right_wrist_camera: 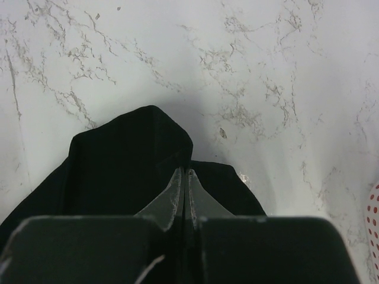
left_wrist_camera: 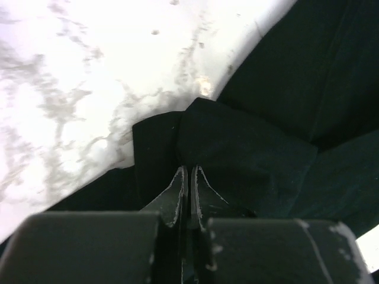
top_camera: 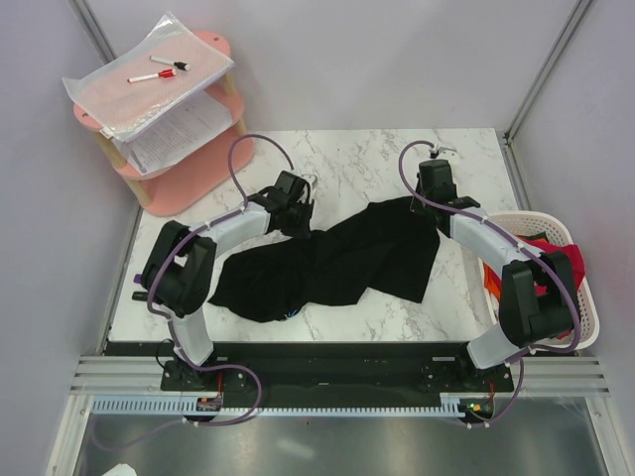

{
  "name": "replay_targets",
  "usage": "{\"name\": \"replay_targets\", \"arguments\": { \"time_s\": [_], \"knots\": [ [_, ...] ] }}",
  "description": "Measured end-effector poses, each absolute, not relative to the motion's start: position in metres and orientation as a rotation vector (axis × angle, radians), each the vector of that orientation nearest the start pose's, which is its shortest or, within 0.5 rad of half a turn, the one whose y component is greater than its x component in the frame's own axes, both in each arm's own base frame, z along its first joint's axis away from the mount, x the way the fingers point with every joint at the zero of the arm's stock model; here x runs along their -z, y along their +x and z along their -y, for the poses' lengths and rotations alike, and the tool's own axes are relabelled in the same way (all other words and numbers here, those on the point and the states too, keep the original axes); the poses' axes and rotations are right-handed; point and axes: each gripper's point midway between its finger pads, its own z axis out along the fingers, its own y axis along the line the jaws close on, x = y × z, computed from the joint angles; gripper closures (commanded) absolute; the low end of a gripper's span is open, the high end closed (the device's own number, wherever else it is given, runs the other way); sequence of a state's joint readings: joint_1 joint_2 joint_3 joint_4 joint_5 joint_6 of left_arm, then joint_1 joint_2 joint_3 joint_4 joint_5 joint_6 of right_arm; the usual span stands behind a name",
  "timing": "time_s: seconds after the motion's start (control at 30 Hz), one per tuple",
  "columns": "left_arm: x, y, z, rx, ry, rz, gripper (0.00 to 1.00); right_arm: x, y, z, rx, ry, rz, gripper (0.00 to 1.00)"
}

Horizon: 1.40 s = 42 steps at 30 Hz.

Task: Fold and stack the t-shirts
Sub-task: Flatten out the tshirt

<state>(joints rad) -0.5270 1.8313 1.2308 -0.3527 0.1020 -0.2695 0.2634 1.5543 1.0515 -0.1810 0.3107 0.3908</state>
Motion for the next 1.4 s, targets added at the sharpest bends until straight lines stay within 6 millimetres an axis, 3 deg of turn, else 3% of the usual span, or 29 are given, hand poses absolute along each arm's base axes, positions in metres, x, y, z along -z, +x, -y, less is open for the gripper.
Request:
{"name": "replay_targets", "arguments": {
  "time_s": [0.07, 0.17, 0.23, 0.3, 0.4, 0.57, 0.67, 0.83, 1.03, 1.23, 1.4],
  "knots": [
    [-0.062, 0.365, 0.235, 0.403, 0.347, -2.537, 0.98, -0.128, 0.422, -0.074, -0.013, 0.300, -2.193, 1.00],
    [-0.093, 0.381, 0.216, 0.341, 0.274, -2.470, 0.98, -0.133, 0.424, -0.075, -0.018, 0.297, -2.182, 1.00],
    [-0.123, 0.396, 0.200, 0.303, 0.212, -2.404, 0.98, -0.139, 0.423, -0.075, -0.026, 0.292, -2.170, 1.00],
    [-0.165, 0.416, 0.182, 0.269, 0.134, -2.302, 0.98, -0.149, 0.422, -0.076, -0.042, 0.286, -2.148, 1.00],
    [-0.217, 0.432, 0.160, 0.234, 0.051, -2.177, 0.98, -0.172, 0.421, -0.077, -0.071, 0.278, -2.098, 1.00],
    [-0.282, 0.432, 0.147, 0.205, 0.011, -2.032, 0.98, -0.215, 0.422, -0.081, -0.126, 0.262, -2.004, 1.00],
    [-0.305, 0.424, 0.139, 0.187, 0.003, -1.984, 0.98, -0.244, 0.419, -0.084, -0.169, 0.239, -1.944, 1.00],
    [-0.347, 0.397, 0.120, 0.163, -0.023, -1.899, 0.98, -0.295, 0.402, -0.088, -0.244, 0.194, -1.831, 1.00],
    [-0.423, 0.346, 0.095, 0.185, -0.045, -1.731, 0.98, -0.368, 0.358, -0.088, -0.338, 0.124, -1.647, 1.00],
    [-0.501, 0.268, 0.067, 0.252, -0.050, -1.524, 0.98, -0.436, 0.295, -0.085, -0.424, 0.047, -1.440, 1.00],
    [-0.536, 0.197, 0.048, 0.318, -0.026, -1.402, 0.98, -0.475, 0.236, -0.081, -0.486, -0.012, -1.300, 1.00]
  ]
}}
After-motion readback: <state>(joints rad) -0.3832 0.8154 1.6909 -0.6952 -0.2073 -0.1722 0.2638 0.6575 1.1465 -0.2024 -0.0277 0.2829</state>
